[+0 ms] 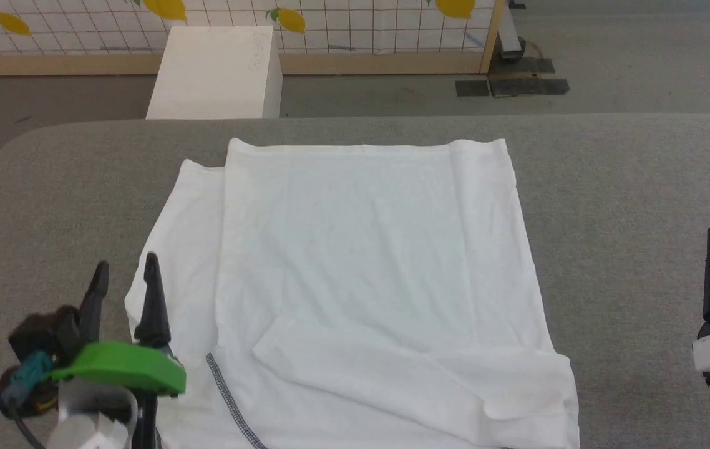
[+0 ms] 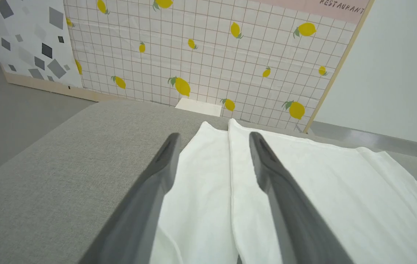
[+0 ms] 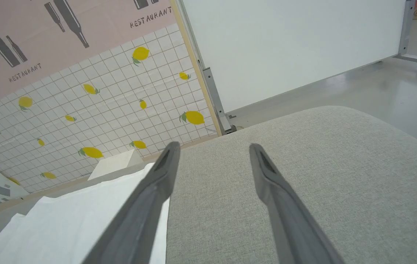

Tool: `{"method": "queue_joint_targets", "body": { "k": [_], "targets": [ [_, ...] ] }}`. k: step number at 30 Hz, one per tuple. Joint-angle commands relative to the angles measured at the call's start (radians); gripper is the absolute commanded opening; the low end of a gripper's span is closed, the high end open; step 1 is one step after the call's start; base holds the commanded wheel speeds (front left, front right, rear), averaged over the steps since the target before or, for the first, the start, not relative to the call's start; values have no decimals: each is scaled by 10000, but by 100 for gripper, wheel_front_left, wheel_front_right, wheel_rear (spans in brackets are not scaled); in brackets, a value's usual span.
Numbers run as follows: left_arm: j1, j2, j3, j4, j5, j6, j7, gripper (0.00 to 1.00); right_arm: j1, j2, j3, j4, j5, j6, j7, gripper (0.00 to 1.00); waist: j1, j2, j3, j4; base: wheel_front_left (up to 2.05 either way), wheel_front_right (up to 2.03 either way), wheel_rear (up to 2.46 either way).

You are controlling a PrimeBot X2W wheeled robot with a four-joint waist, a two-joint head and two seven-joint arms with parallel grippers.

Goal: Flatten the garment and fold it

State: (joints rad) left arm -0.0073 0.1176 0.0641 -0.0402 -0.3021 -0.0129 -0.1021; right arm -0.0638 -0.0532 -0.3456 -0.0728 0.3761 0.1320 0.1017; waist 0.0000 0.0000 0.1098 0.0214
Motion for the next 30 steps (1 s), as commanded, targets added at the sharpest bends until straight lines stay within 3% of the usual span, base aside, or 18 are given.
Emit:
{"method": "queue_joint_targets", "body": {
  "k": [1, 9, 14, 19, 26, 30],
  "targets": [
    [-693, 245, 16, 157, -206, -168, 312, 100, -55, 19, -35, -116, -43, -13, -61, 100, 0, 0, 366, 37, 0, 0, 0],
    [-4338, 1576, -233, 1977, -557, -710, 2543, 100, -583, 27, -69, -515, -232, -13, 45, 100, 0, 0, 1617, -109, 0, 0, 0],
    [-6583, 2214, -441, 3087, -597, -816, 3860, 100, -1156, 28, -59, -811, -379, -13, 215, 100, 0, 0, 2686, -397, 0, 0, 0],
    [-8356, 2743, -689, 3975, -720, -849, 5855, 100, -1659, 29, 80, -1053, -458, -13, 383, 100, 0, 0, 3747, -661, 0, 0, 0],
    [-9245, 3313, -1202, 4679, -707, -751, 8866, 100, -1973, 29, 143, -1120, -432, -13, 393, 100, 0, 0, 4551, -845, 0, 0, 0],
    [-9274, 3408, -1318, 4598, -799, -654, 9863, 100, -2028, 29, 47, -1257, -501, -13, 441, 100, 0, 0, 4847, -823, 0, 0, 0]
  ]
}}
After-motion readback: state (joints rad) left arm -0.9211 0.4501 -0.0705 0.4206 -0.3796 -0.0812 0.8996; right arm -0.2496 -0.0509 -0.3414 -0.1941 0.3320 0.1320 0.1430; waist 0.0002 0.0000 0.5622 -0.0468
